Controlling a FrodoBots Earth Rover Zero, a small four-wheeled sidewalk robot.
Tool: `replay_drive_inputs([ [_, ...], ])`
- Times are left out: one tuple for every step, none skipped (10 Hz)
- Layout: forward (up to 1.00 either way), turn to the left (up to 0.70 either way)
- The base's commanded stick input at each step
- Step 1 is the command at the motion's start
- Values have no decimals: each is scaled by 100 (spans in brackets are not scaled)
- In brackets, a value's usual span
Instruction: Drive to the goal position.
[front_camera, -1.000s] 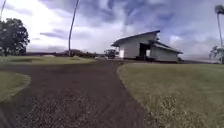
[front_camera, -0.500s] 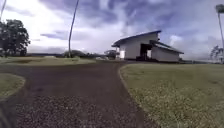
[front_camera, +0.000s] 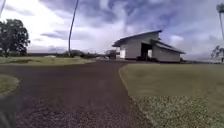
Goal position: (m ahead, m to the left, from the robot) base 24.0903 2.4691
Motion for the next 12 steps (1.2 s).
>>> replay_drive_inputs([
  [50,0],
  [50,0],
  [50,0],
  [50,0],
  [50,0],
  [50,0],
  [50,0],
  [50,0],
  [50,0],
  [50,0],
  [50,0],
  [50,0],
])
